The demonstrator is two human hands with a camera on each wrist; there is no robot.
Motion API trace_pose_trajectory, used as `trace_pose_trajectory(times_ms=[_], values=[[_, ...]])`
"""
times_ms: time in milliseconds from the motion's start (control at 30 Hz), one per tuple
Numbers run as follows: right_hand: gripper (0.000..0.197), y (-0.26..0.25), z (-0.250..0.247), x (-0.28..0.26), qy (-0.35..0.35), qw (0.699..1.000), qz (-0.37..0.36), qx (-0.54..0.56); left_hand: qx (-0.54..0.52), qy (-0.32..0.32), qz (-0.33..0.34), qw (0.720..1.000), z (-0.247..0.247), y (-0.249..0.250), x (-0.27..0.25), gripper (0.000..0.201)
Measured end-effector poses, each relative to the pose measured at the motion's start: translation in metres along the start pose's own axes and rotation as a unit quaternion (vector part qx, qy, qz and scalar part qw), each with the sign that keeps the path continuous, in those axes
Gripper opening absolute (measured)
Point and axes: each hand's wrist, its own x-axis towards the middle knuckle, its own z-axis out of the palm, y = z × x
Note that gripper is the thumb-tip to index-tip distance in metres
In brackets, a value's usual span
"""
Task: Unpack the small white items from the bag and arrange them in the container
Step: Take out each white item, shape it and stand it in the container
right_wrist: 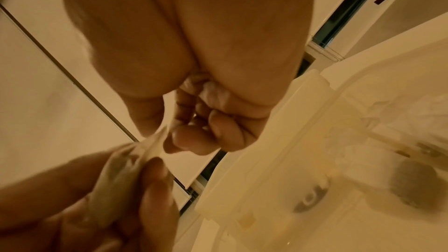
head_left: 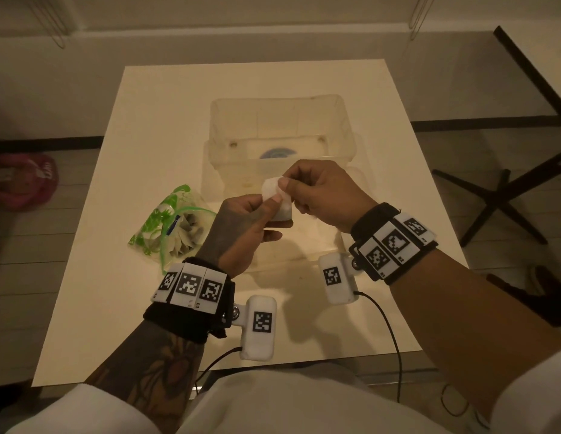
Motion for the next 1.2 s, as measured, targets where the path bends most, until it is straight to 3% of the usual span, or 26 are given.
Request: trace_pose_trajectory(times_ms=[333,567,700,833,1000,1100,1200], values=[[0.012,-0.002,-0.004,0.001,-0.023,0.999,-0.002,-0.027,0.055,-0.029,-0.001,0.998,-0.001,-0.003,0.003,0.007],[0.008,-0.004,-0.005,0.001,-0.030,0.999,-0.008,-0.023,0.050,-0.064,-0.032,0.996,0.001,-0.006,0.003,0.022],[0.020,-0.005,-0.007,0.001,-0.047,0.998,-0.010,-0.032,0.013,-0.070,-0.050,0.996,-0.001,-0.009,0.003,0.018],[0.019,-0.008,-0.006,0.000,-0.034,0.999,-0.012,-0.036,-0.021,-0.048,-0.050,0.997,0.000,-0.007,0.003,0.014],[0.038,-0.011,-0.009,0.000,-0.023,1.000,-0.005,-0.017,0.021,-0.029,-0.026,0.999,-0.006,-0.010,0.004,0.031],[0.030,-0.015,-0.008,-0.001,-0.032,0.999,-0.003,-0.007,-0.028,-0.043,-0.038,0.998,-0.004,-0.010,0.004,0.012],[0.035,-0.017,-0.010,0.000,-0.052,0.998,0.022,0.017,-0.106,-0.044,-0.064,0.991,-0.004,-0.006,0.004,0.023]])
